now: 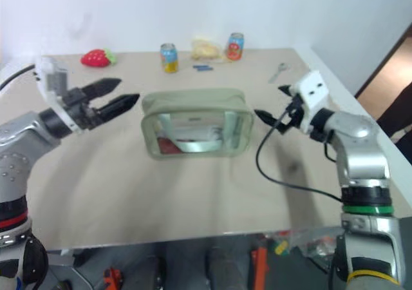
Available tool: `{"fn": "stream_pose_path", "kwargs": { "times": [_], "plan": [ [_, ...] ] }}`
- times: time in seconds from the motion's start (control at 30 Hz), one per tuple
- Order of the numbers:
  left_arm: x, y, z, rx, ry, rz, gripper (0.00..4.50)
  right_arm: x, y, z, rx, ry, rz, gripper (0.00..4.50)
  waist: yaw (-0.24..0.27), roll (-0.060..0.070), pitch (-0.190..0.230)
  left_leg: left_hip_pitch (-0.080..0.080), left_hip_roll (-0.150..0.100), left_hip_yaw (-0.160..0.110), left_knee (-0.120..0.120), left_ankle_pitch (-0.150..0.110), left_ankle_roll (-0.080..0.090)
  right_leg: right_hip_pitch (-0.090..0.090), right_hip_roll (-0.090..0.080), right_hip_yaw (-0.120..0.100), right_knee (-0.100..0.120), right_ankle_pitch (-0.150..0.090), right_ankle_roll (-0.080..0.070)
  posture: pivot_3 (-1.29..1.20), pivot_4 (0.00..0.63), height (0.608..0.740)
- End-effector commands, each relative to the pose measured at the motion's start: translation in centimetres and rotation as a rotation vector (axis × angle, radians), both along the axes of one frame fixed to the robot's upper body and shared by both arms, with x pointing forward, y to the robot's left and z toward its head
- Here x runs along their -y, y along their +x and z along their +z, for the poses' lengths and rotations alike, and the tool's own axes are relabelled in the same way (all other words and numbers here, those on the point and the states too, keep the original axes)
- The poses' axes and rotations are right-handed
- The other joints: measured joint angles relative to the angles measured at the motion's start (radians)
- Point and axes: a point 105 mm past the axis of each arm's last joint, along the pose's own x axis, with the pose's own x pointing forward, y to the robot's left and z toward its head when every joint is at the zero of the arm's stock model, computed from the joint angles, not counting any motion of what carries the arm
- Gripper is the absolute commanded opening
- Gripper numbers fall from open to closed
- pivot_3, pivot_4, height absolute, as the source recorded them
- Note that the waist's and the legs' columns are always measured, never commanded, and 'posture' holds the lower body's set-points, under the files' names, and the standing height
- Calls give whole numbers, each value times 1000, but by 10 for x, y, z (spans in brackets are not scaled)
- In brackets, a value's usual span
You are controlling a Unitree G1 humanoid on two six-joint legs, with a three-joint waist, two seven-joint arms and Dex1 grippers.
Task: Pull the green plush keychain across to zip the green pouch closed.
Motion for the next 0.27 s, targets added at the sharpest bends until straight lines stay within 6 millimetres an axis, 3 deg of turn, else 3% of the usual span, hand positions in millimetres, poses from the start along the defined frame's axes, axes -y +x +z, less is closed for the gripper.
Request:
{"fn": "stream_pose_path", "kwargs": {
  "times": [0.03, 0.13, 0.27],
  "plan": [
    [-11, -6, -1, 32, 55, 74, 4491, 0, -19, 13, 7, 48, 22, 4500, -2, 0, 0, 0, 0, 0, 0, 0, 0, 0, 0, 0, 0, 0, 1, 0, 150, 740],
    [-25, -1, -31, -25, 154, 223, 4491, -8, -40, -2, -72, 116, 39, 4500, -1, 0, 0, 1, 0, 0, 0, 0, 0, 0, 0, 1, 0, 0, 0, 0, 150, 740],
    [-26, -5, -72, -57, 217, 283, 4491, -23, -55, -33, -112, 158, 1, 4500, -1, 0, 0, 1, 1, 0, -1, 0, 0, 0, 0, 0, 0, -2, -2, 0, 150, 740]
  ]
}}
